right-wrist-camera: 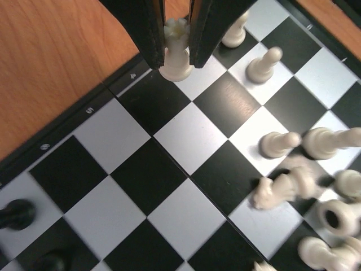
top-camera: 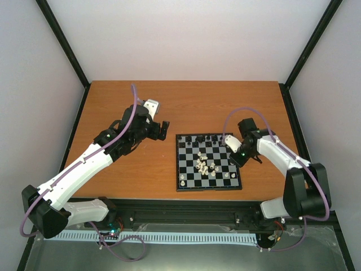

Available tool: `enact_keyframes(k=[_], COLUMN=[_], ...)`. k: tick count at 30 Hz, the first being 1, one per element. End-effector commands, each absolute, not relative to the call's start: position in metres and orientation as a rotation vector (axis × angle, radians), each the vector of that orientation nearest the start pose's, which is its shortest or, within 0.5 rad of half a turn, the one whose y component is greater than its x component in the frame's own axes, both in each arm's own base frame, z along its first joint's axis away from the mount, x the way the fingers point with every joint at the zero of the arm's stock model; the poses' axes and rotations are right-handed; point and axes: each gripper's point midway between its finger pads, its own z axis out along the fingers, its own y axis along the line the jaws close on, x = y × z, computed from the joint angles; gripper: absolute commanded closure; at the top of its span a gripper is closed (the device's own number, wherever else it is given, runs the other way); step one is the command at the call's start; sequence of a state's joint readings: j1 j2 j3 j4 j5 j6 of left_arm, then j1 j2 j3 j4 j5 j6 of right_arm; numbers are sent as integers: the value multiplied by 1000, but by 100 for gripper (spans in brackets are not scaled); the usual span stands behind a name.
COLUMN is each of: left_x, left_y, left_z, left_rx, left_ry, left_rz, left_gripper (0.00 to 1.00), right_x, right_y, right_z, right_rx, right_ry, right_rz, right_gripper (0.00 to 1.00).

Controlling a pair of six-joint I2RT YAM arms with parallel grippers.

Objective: Set up the chess pieces on the board

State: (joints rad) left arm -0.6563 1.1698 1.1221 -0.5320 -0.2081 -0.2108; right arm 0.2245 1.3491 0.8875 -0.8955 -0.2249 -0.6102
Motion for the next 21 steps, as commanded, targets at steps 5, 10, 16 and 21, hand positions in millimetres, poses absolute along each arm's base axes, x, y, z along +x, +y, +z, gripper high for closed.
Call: enact_keyframes(k=[5,10,16,21], left_x=[315,315,316,316], left_y=[-200,-201,-201,-202], left_z=[288,288,285,283], left_rx=[366,370,372,374], left_ry=[2086,2088,2096,2099], left_rz=[-313,-320,-316,-312], left_gripper=[0,0,0,0], right_x=[194,165,157,160], right_y=[91,79,78,79], right_z=[99,79,73,65], right_rx=[-1395,-1524,-1584,-1608], right_ry=[2510,2519,2492,2474], right_rz=[308,288,297,300], right_gripper=[93,93,92,91])
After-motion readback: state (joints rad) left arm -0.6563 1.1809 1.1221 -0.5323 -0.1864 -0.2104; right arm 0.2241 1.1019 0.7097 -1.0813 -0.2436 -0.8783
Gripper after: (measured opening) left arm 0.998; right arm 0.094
